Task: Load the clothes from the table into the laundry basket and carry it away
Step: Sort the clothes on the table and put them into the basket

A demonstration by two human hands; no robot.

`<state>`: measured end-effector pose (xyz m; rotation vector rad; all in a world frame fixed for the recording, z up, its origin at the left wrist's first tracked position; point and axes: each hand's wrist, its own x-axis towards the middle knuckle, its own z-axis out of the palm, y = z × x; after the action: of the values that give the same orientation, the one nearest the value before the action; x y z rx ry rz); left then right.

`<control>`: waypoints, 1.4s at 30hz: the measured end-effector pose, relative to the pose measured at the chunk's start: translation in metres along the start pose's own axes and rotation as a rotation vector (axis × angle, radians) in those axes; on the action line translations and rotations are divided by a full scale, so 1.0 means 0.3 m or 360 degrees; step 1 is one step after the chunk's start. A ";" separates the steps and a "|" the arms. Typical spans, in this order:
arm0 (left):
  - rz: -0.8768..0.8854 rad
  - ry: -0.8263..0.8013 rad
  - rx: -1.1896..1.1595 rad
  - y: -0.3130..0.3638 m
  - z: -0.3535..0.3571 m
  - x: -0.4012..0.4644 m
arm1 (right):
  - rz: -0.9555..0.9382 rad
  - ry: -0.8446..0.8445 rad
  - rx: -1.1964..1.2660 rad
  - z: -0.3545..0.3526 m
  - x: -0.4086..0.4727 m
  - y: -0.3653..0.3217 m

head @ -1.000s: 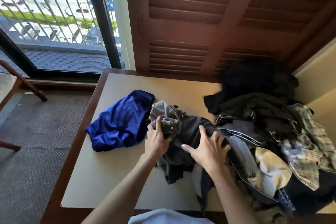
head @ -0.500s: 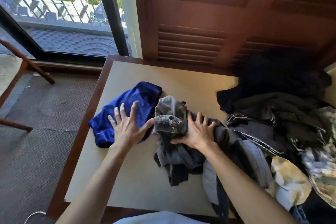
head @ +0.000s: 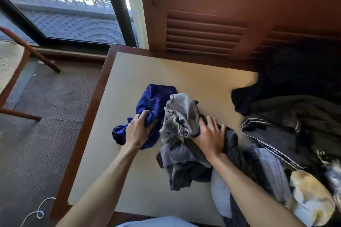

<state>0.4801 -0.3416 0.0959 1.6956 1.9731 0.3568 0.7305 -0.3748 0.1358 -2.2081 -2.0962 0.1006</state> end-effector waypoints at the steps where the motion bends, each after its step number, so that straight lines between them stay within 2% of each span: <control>1: -0.0005 0.0002 -0.0075 0.001 -0.017 -0.001 | 0.0008 -0.0004 0.0024 -0.005 0.002 0.000; 6: -0.0074 0.0187 -0.0327 0.067 -0.105 -0.069 | 0.0098 -0.0031 0.0204 -0.067 0.001 0.002; 11: -0.0015 0.0368 -0.0543 0.175 -0.228 -0.168 | 0.0201 0.0100 0.0314 -0.187 -0.057 0.007; 16: 0.0233 0.0481 -0.0599 0.324 -0.354 -0.261 | 0.0281 0.0353 0.0266 -0.365 -0.129 0.017; 22: 0.0489 0.0507 -0.0749 0.505 -0.471 -0.423 | 0.0503 0.0436 0.0340 -0.585 -0.274 0.077; 27: 0.0642 0.0273 -0.0645 0.695 -0.396 -0.577 | 0.0627 0.0466 0.0312 -0.669 -0.436 0.105; 31: 0.0558 -0.0024 -0.0585 0.746 -0.273 -0.566 | 0.0721 0.0422 0.0775 -0.633 -0.555 0.176; 34: 0.0557 -0.0266 -0.0505 0.711 -0.194 -0.585 | 0.0810 0.0286 0.0895 -0.517 -0.614 0.208; 40: 0.0330 -0.0344 -0.0449 0.548 -0.028 -0.651 | 0.0693 -0.0053 0.0909 -0.311 -0.705 0.210; 42: 0.0265 -0.0322 -0.0434 0.526 0.004 -0.673 | 0.0600 -0.0011 0.1041 -0.332 -0.725 0.255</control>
<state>0.6315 -0.5092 0.2169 1.6512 1.5667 0.4707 0.8061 -0.5981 0.2222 -2.1166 -1.3366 0.7057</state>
